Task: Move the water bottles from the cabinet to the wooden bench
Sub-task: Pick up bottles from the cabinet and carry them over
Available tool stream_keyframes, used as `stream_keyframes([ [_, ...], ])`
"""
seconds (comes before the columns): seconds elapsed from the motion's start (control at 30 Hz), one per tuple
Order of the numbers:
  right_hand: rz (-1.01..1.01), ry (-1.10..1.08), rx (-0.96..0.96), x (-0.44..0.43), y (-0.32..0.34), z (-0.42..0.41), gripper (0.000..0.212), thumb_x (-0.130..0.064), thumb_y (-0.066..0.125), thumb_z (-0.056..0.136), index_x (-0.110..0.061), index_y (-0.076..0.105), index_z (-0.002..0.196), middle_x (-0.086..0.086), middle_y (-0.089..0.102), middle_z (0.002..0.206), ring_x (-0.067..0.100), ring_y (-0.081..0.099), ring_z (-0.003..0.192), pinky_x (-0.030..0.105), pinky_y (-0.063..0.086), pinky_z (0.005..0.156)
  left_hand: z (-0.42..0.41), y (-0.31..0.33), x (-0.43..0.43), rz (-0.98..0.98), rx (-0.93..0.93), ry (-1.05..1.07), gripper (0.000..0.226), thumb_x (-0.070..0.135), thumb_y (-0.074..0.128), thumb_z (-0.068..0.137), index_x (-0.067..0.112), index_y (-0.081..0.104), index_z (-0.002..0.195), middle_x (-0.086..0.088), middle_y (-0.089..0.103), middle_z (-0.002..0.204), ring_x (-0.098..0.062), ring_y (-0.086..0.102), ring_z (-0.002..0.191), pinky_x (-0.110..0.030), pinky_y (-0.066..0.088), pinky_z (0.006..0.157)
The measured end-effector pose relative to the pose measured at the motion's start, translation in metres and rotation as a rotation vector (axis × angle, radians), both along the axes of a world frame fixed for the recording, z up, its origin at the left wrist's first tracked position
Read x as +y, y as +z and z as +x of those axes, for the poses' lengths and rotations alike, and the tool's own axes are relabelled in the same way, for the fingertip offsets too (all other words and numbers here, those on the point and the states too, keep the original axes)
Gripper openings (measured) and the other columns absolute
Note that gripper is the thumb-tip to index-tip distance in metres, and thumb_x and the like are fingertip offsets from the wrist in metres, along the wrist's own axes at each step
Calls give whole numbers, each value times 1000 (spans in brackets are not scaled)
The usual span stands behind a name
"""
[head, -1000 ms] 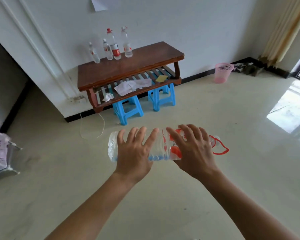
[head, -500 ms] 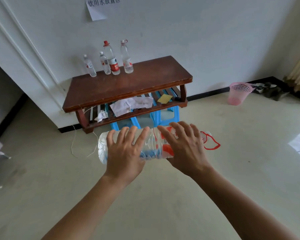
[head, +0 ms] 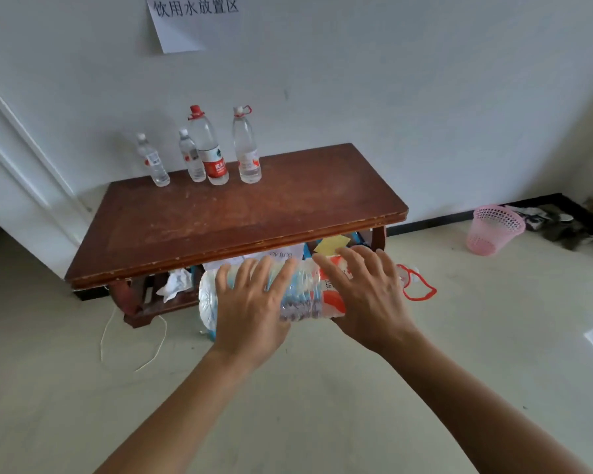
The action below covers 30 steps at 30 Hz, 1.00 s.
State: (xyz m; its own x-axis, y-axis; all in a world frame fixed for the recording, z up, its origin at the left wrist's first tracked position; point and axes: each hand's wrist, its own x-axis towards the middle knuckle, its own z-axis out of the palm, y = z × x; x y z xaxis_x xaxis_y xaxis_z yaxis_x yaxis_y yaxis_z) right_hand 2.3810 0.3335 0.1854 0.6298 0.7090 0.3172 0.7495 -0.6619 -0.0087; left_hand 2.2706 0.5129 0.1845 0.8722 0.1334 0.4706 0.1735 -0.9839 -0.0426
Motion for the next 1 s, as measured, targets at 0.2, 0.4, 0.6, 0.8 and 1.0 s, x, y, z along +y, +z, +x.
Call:
stream_keyframes([
  [0.2,3,-61,4,31,4,135,116,-50,98,48,-31,41,147,11,53,139,36,49,127,60,42,104,145,9,39,8,6,-72,89,40,85,63,25,52,143,-5,58,129,-29,55,120,-56,31,106],
  [0.4,20,-21,8,70,-8,277,114,-40,96,50,-32,39,149,11,52,140,36,48,128,61,40,105,279,0,75,53,29,-7,93,43,87,59,27,50,143,-1,58,128,-28,55,117,-55,31,104],
  [0.6,18,81,63,124,-4,392,107,-36,90,57,-34,38,150,7,52,141,32,46,131,57,40,106,374,11,115,87,48,93,92,47,88,61,26,50,142,-1,58,124,-27,55,114,-55,34,102],
  [0.8,15,172,81,185,-1,465,104,-35,91,56,-32,43,148,9,56,138,33,52,127,55,43,102,437,10,169,49,65,159,92,50,89,60,27,51,141,1,60,126,-26,56,116,-54,34,101],
  [1.0,-29,269,63,230,-17,532,82,-71,59,80,-28,45,148,9,54,145,32,51,133,55,44,105,489,-27,228,-152,64,157,89,59,86,60,27,56,138,3,64,123,-22,60,115,-51,38,97],
])
